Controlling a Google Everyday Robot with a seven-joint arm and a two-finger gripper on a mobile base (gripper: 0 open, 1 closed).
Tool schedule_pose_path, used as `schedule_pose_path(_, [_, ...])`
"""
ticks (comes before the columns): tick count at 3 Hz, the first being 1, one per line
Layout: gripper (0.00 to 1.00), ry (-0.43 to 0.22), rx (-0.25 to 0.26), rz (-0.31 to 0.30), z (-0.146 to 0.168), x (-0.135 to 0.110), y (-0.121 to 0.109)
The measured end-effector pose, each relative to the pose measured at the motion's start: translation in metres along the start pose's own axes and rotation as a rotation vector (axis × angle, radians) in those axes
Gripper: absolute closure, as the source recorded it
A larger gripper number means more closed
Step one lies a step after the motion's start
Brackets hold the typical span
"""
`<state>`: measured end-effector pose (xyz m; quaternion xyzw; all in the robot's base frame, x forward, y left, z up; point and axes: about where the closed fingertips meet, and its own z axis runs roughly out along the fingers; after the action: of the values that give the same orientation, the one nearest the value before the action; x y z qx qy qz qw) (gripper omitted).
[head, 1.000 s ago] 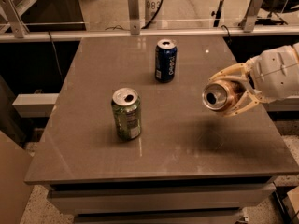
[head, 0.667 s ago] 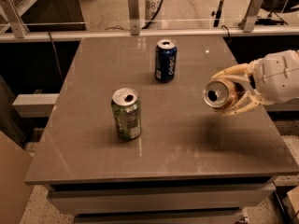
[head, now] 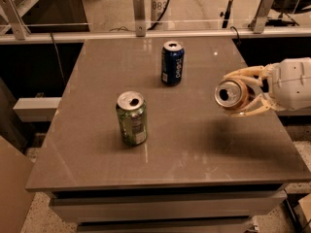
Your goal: Place orange can upright
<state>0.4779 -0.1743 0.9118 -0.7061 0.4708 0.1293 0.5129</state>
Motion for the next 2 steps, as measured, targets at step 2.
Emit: schedule_pose_path(2, [1.00, -0.064, 0.058, 0.029, -0.0020, 0.0049, -0.0055])
